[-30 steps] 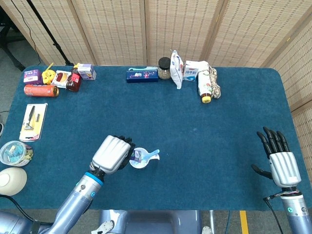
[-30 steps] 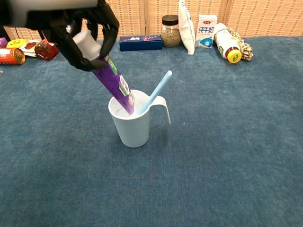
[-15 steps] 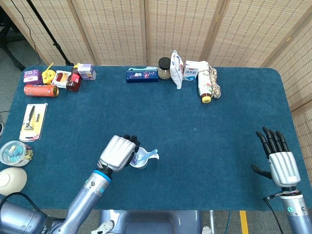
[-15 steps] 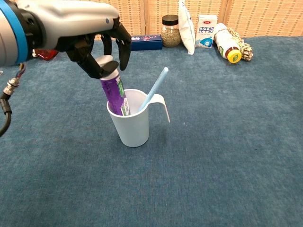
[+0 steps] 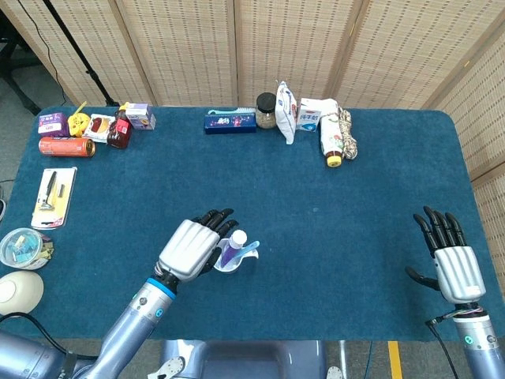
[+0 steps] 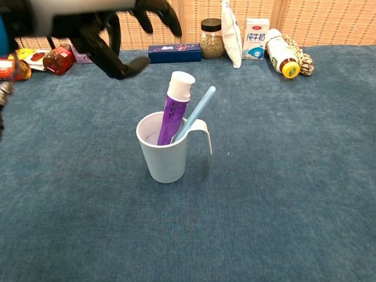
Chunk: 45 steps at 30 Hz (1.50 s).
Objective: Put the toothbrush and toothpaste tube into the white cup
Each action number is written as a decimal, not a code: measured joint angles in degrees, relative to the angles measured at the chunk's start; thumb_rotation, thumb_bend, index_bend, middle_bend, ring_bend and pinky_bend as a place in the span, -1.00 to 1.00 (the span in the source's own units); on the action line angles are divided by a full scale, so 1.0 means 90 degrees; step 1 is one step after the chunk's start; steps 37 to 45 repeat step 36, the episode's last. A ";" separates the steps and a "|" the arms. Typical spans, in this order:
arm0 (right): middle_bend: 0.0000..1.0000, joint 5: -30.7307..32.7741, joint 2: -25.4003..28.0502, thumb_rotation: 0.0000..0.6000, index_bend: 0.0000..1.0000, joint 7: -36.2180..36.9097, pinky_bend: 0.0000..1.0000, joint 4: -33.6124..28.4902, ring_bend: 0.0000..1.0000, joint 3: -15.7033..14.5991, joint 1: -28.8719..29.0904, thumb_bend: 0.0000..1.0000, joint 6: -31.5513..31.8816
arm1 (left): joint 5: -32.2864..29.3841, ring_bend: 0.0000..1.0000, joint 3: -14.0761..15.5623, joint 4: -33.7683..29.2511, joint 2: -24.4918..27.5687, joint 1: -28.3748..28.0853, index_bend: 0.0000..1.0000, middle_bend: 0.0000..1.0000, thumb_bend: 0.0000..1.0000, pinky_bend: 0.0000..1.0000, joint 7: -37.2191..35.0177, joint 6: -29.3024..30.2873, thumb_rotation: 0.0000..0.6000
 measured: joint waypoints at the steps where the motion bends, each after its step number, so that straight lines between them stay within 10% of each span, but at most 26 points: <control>1: -1.00 -0.0006 -0.0001 1.00 -0.94 -0.0008 -1.00 -0.0003 -1.00 -0.0004 0.0000 -1.00 0.0002 | 0.0078 -0.86 0.0013 -0.0073 0.0103 0.0037 -0.83 -0.93 0.00 -0.25 -0.0040 0.0008 1.00; 9: -1.00 -0.0051 -0.0034 1.00 -0.96 -0.0117 -1.00 -0.0017 -1.00 -0.0029 0.0004 -1.00 0.0004 | 0.1324 -1.00 0.0471 -0.0227 0.1371 0.0694 -1.00 -1.00 -0.13 -0.99 -0.0713 0.0122 1.00; 25: -1.00 0.0039 -0.0046 1.00 -1.00 -0.0344 -1.00 -0.0056 -1.00 0.0032 -0.0014 -1.00 0.0028 | 0.3935 -1.00 0.1800 0.2466 0.2271 0.2900 -1.00 -1.00 -0.14 -1.00 -0.4306 0.1086 1.00; 34: -1.00 0.0276 0.0003 1.00 -1.00 -0.0578 -1.00 -0.0185 -1.00 0.0128 -0.0105 -1.00 0.0064 | 0.3982 -1.00 0.2111 0.4226 0.1747 0.4343 -1.00 -1.00 -0.14 -1.00 -0.5646 0.1718 1.00; 45: -1.00 0.0292 0.0023 1.00 -1.00 -0.0625 -1.00 -0.0229 -1.00 0.0134 -0.0139 -1.00 0.0089 | 0.3958 -1.00 0.2079 0.4411 0.1648 0.4456 -1.00 -1.00 -0.14 -1.00 -0.5723 0.1661 1.00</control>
